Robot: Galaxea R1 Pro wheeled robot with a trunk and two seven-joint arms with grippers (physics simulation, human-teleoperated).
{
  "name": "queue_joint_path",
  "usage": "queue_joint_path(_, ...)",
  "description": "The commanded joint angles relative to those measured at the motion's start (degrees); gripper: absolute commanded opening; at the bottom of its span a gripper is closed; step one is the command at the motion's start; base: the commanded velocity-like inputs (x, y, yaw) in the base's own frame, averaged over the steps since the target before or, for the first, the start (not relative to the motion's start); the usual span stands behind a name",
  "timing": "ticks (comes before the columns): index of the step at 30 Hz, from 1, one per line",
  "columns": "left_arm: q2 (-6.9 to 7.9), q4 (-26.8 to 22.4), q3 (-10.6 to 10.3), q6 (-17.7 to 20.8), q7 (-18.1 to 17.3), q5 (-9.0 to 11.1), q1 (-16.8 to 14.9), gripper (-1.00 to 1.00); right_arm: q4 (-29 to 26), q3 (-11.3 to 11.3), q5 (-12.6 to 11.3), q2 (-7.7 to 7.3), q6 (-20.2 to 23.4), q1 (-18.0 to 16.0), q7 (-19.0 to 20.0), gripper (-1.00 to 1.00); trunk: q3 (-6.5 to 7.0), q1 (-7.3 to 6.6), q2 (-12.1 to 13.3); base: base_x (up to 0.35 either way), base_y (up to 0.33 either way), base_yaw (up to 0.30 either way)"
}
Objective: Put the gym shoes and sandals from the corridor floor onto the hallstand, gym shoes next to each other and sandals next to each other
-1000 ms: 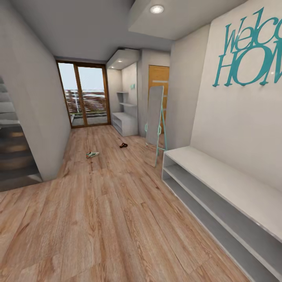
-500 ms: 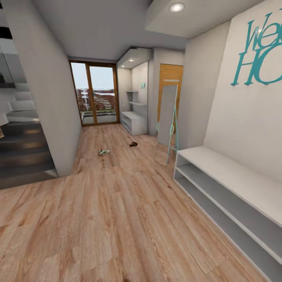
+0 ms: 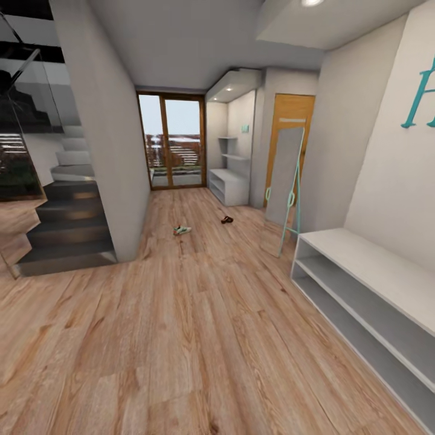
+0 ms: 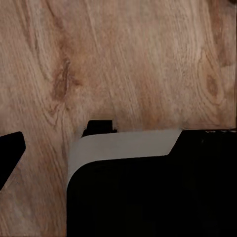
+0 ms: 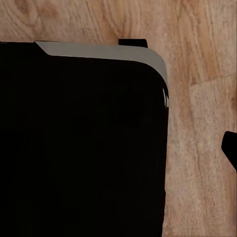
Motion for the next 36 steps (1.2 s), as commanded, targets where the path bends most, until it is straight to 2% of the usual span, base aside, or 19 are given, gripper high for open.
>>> queue_joint_path(1, -0.07, -2.01, -0.03, -0.2, -0.01, 0.01, -0.03, 1.0, -0.66, -0.03, -0.01, -0.01, -0.01, -0.01, 0.02, 1.0, -0.12, -0.01, -0.03, 0.0, 0.001, 0.24)
queue_joint_path(10, -0.5, -15.79, -0.12, -0.17, -0.07, -0.08, -0.06, 1.0, -4.61, 0.04, 0.24, -0.04, -0.02, -0.01, -0.03, 1.0, -0.61, -0.01, -0.03, 0.0, 0.0, 0.24)
queue_joint_path(13, -0.92, -17.95, -0.09, -0.72, -0.09, -0.05, -0.06, 1.0, -5.11, 0.1, 0.4, -0.08, -0.05, -0.01, -0.03, 1.0, -0.78, -0.01, -0.03, 0.0, 0.0, 0.24)
queue_joint_path(20, -1.06, -18.64, 0.01, -5.81, -0.1, 0.34, -0.06, 1.0, -6.61, 0.17, 0.51, -0.14, -0.02, -0.01, -0.09, 1.0, -1.16, -0.01, -0.03, 0.0, 0.0, 0.24)
queue_joint_path(36, -1.13, -18.55, -0.06, -6.87, -0.1, 0.44, 0.03, 1.0, -7.0, 0.23, 0.58, -0.1, -0.01, -0.01, -0.2, 1.0, -2.04, -0.01, -0.03, 0.023, 0.0, 0.24)
